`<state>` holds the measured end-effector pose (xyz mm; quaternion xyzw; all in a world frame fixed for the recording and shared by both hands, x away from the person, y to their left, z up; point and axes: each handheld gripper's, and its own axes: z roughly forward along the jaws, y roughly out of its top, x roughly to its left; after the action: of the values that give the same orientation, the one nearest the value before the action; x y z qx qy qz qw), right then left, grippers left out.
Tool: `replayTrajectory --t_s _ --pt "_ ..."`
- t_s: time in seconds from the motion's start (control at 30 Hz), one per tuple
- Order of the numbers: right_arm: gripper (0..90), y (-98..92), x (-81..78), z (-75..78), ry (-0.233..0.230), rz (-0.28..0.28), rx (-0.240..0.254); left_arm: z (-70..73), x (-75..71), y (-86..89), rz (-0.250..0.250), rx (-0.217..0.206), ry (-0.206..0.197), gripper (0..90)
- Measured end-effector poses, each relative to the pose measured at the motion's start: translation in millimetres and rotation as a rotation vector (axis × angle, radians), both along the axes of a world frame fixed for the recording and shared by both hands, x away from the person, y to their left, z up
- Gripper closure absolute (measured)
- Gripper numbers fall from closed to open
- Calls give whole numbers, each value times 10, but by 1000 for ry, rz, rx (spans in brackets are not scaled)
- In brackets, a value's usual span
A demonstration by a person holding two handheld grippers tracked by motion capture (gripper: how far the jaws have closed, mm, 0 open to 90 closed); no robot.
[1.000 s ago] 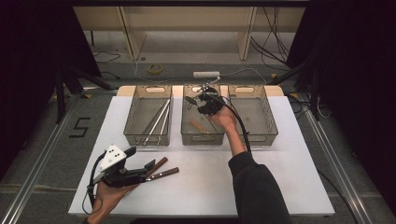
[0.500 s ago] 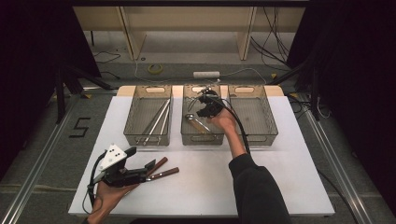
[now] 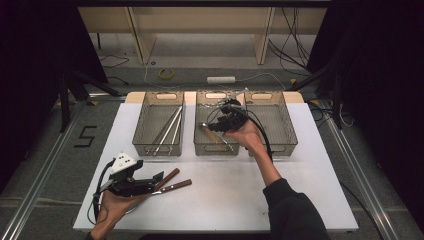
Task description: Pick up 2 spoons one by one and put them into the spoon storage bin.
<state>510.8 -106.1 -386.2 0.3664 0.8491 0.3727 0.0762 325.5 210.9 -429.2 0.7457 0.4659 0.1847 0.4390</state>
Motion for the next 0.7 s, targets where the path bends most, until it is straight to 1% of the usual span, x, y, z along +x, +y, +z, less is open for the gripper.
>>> replayTrajectory --t_s 0.07,0.1,0.17,0.27,0.33,0.47,0.57,0.63,0.7 --pt "434 -38 -124 5 -17 33 6 -4 12 0 6 16 18 148" --pt "429 -65 -209 7 -26 42 12 -6 17 -1 7 23 25 150" --pt "424 -113 -317 5 -43 59 15 -8 31 -5 12 43 44 152" --pt "416 -200 -482 -5 -62 71 41 -6 44 -10 12 63 59 155" --pt "413 -253 -581 -17 -78 80 46 -6 56 -8 8 76 74 156" --pt "409 -362 -746 -56 -101 92 67 -20 85 -18 2 96 103 167" --pt "403 -436 -851 -108 -100 103 81 -34 107 -31 -2 113 129 169" --pt "393 -489 -917 -139 -108 94 98 -42 124 -44 0 121 142 169" --pt "378 -539 -970 -163 -116 89 115 -50 141 -51 -6 127 164 169"
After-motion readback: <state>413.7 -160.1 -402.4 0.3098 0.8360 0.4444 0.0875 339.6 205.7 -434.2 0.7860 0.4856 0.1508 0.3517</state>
